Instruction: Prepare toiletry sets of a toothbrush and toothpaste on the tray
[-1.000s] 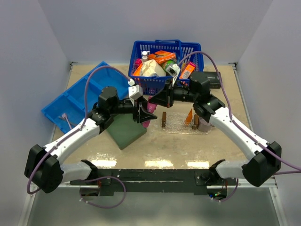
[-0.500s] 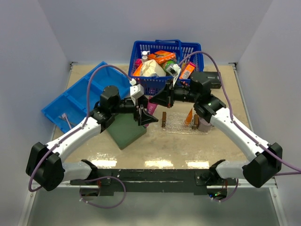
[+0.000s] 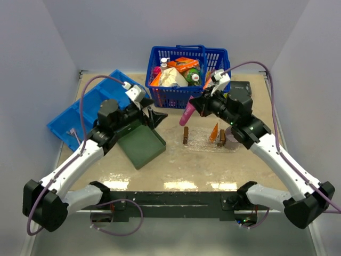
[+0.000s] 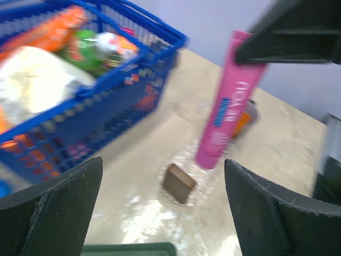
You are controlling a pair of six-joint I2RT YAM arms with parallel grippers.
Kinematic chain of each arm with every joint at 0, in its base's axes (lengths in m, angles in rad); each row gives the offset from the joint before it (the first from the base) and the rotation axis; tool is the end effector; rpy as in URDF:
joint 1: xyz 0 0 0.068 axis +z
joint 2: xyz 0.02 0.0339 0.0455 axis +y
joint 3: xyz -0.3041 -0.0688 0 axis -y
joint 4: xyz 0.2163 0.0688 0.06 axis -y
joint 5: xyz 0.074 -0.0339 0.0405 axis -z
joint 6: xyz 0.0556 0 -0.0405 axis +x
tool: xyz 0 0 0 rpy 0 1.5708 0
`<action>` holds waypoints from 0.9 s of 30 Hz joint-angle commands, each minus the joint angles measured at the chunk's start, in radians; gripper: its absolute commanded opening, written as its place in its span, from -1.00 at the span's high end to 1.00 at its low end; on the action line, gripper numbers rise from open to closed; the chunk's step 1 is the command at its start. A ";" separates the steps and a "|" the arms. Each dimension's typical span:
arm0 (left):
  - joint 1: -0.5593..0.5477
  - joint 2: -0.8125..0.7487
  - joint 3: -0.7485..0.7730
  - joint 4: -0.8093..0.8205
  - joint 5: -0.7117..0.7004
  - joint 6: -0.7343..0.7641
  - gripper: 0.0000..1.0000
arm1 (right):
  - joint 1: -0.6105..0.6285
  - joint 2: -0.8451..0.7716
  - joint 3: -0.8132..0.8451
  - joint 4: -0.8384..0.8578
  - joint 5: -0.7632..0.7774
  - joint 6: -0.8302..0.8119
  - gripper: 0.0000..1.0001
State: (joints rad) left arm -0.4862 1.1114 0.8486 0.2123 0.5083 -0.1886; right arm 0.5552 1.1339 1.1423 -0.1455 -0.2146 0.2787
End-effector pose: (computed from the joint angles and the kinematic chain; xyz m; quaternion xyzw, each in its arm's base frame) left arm 0.1925 -0.1323 0.3816 0.2753 0.6680 -0.3927 0.5690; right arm 0.1928 0.1335 0.4333 -0.1730 0.7327 0.3384 0.5646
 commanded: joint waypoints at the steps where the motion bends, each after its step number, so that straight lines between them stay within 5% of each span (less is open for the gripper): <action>1: 0.055 -0.074 -0.032 0.050 -0.272 -0.015 -1.00 | -0.001 -0.092 -0.052 -0.026 0.322 -0.035 1.00; 11: 0.077 -0.076 -0.017 0.001 -0.395 0.011 -1.00 | 0.064 -0.137 -0.188 -0.023 0.550 -0.015 1.00; 27: 0.077 -0.076 -0.016 -0.011 -0.431 0.008 -1.00 | 0.084 -0.106 -0.259 0.006 0.636 -0.033 1.00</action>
State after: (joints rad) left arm -0.4168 1.0428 0.8238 0.1921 0.1211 -0.1905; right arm 0.6350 1.0233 0.8936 -0.2100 0.3771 0.2588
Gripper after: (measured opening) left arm 0.997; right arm 0.020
